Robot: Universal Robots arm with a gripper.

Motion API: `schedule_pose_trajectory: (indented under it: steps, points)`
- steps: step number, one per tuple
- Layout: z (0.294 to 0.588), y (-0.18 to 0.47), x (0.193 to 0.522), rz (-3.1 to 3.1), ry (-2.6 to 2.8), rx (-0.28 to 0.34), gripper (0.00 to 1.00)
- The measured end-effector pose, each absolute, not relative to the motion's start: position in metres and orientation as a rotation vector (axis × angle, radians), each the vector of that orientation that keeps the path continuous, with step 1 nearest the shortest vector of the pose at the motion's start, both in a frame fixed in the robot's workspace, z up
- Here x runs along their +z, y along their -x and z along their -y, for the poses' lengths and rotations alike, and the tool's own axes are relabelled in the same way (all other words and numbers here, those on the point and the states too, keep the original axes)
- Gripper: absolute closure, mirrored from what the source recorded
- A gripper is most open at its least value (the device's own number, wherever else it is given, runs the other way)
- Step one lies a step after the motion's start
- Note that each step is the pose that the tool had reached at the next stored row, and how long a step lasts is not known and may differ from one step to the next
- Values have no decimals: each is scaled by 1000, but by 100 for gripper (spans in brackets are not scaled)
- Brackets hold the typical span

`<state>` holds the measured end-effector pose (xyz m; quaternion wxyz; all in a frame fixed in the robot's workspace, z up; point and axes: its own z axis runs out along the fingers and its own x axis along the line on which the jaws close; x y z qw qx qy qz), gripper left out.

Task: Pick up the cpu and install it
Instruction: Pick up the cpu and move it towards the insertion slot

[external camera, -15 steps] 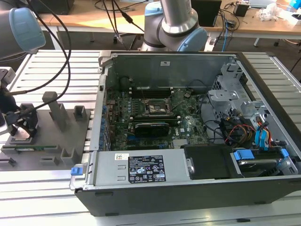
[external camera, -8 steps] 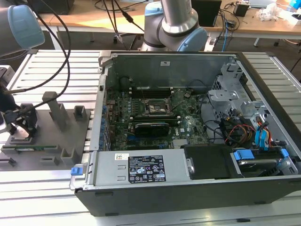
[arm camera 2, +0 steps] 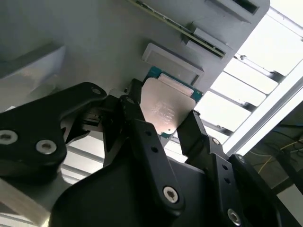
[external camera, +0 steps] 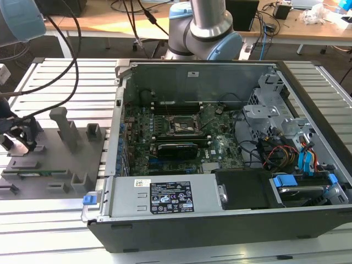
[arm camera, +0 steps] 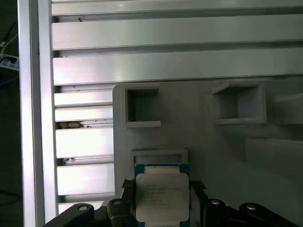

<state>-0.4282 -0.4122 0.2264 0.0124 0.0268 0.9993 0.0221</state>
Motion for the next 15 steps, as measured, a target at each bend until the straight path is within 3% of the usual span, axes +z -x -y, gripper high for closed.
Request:
schedule_pose_trajectory:
  steps: [15]
  points:
    - [412,428,276,-3115,-83,69,45]
